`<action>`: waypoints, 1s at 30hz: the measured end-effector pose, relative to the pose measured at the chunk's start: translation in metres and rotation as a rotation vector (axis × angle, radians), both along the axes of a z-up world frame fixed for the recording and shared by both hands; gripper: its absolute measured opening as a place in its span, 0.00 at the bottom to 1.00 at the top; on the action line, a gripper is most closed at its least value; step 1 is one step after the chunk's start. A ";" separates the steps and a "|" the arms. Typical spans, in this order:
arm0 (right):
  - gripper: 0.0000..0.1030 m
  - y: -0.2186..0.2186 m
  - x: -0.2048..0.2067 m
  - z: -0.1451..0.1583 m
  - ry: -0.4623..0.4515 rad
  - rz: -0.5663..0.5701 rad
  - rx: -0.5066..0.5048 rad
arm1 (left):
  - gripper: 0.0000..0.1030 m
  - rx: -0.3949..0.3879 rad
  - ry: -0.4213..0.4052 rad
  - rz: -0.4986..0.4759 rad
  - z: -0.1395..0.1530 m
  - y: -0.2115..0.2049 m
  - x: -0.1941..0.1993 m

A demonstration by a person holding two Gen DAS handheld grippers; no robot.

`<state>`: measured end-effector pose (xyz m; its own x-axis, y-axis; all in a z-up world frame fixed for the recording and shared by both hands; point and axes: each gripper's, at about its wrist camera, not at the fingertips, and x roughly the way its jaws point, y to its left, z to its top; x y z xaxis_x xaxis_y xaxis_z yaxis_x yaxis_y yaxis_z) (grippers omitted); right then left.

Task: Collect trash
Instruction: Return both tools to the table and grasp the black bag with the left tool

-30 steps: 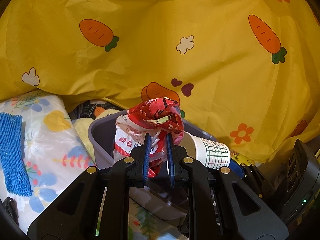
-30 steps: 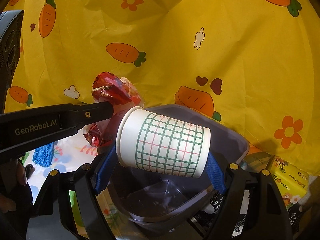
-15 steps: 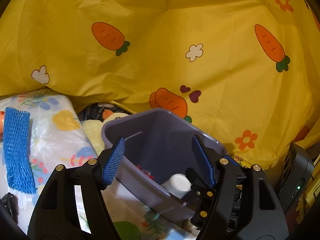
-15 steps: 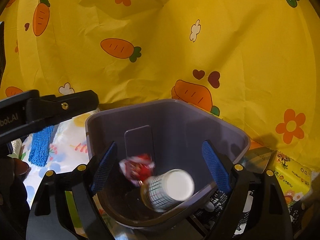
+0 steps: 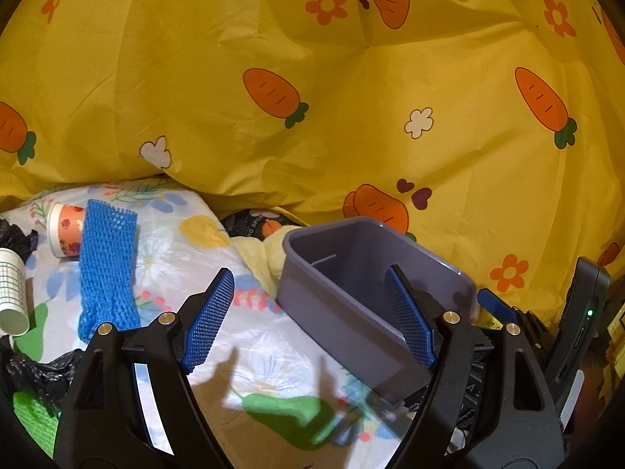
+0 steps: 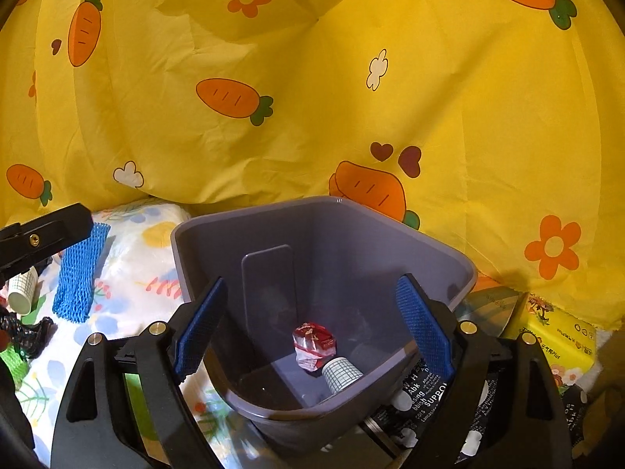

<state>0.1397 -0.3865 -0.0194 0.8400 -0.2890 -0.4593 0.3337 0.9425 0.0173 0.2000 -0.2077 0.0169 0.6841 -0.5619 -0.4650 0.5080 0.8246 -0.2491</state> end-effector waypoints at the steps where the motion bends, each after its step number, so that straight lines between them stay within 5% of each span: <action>1: 0.83 0.001 -0.002 0.000 -0.003 -0.001 -0.003 | 0.76 0.006 -0.010 0.012 0.000 0.006 -0.003; 11: 0.83 0.019 -0.025 0.011 -0.035 0.008 0.001 | 0.78 0.057 -0.065 0.202 0.005 0.074 -0.042; 20: 0.83 0.076 -0.038 0.011 -0.045 0.153 0.033 | 0.78 0.120 -0.074 0.507 -0.010 0.178 -0.073; 30: 0.83 0.153 -0.027 -0.009 0.037 0.351 0.019 | 0.72 0.182 0.036 0.552 -0.039 0.213 -0.044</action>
